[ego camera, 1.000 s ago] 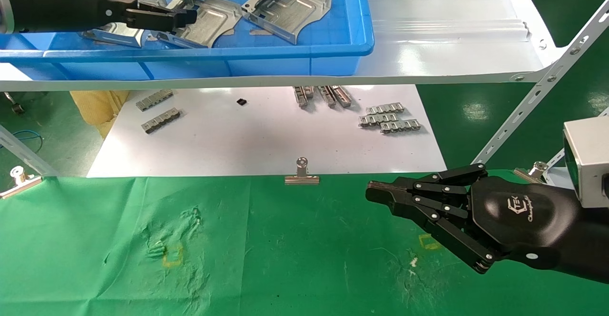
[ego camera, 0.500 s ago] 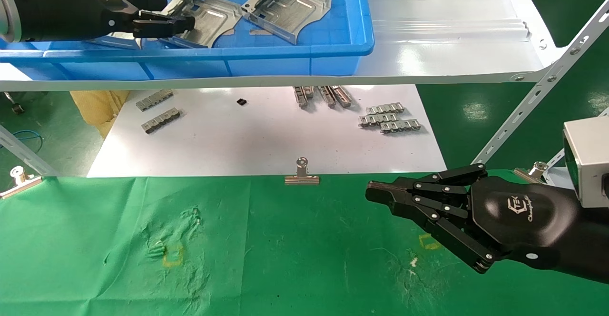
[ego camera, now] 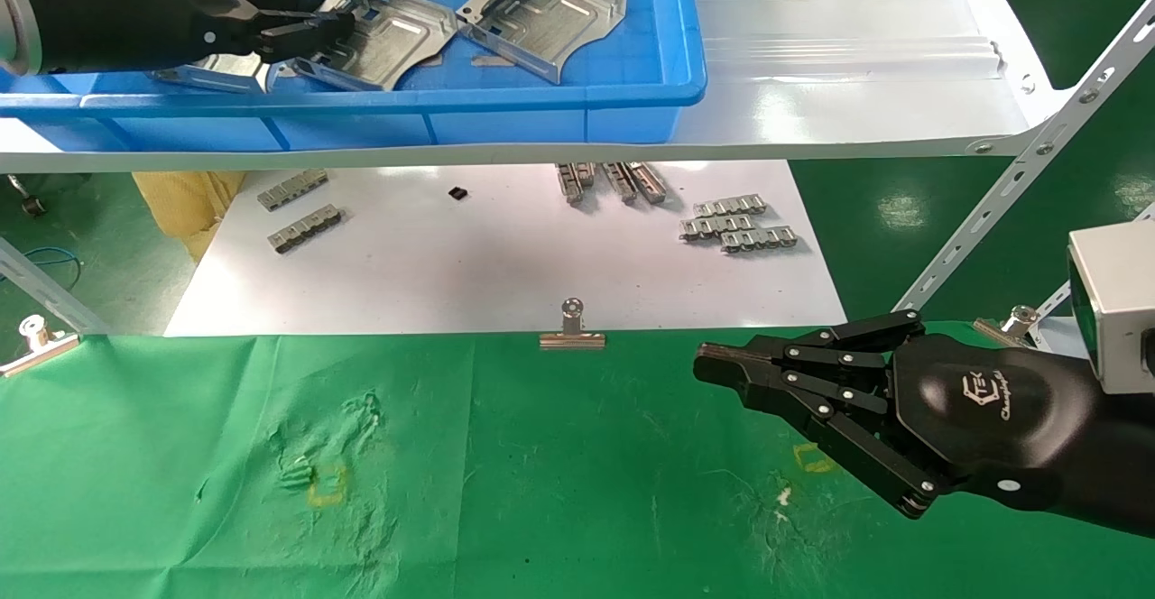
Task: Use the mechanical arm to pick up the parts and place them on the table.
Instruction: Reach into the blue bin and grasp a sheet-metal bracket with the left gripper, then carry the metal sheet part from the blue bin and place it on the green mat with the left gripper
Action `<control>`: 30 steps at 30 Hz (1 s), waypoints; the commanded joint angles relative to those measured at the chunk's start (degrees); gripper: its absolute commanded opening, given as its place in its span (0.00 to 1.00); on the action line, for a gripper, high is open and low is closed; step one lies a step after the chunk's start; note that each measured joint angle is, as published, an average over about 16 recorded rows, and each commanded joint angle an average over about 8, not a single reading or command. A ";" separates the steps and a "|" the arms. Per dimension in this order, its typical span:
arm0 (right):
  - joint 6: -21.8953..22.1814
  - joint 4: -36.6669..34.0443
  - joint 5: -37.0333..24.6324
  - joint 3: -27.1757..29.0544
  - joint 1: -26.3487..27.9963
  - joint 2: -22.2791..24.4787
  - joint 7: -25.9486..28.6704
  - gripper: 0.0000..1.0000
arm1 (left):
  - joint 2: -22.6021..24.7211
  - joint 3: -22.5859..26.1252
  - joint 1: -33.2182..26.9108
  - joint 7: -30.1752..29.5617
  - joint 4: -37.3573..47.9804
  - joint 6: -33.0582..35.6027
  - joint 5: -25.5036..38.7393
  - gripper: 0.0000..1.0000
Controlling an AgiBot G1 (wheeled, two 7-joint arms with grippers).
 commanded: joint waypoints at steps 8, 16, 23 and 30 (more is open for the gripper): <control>0.00 0.00 0.00 0.00 0.00 0.00 0.00 0.00 | -0.40 -0.77 -0.47 1.24 -0.05 -0.12 -1.10 0.00; 0.00 0.00 0.00 0.00 0.00 0.00 0.00 0.00 | -2.40 -2.97 -2.33 3.59 -1.53 5.90 -4.33 0.00; 0.00 0.00 0.00 0.00 0.00 0.00 0.00 0.00 | -5.53 -4.72 -3.51 7.39 -3.47 18.33 -7.18 0.00; 0.00 0.00 0.00 0.00 0.00 0.00 0.00 0.00 | -8.59 -4.44 -2.02 9.93 -7.47 28.33 -9.00 0.00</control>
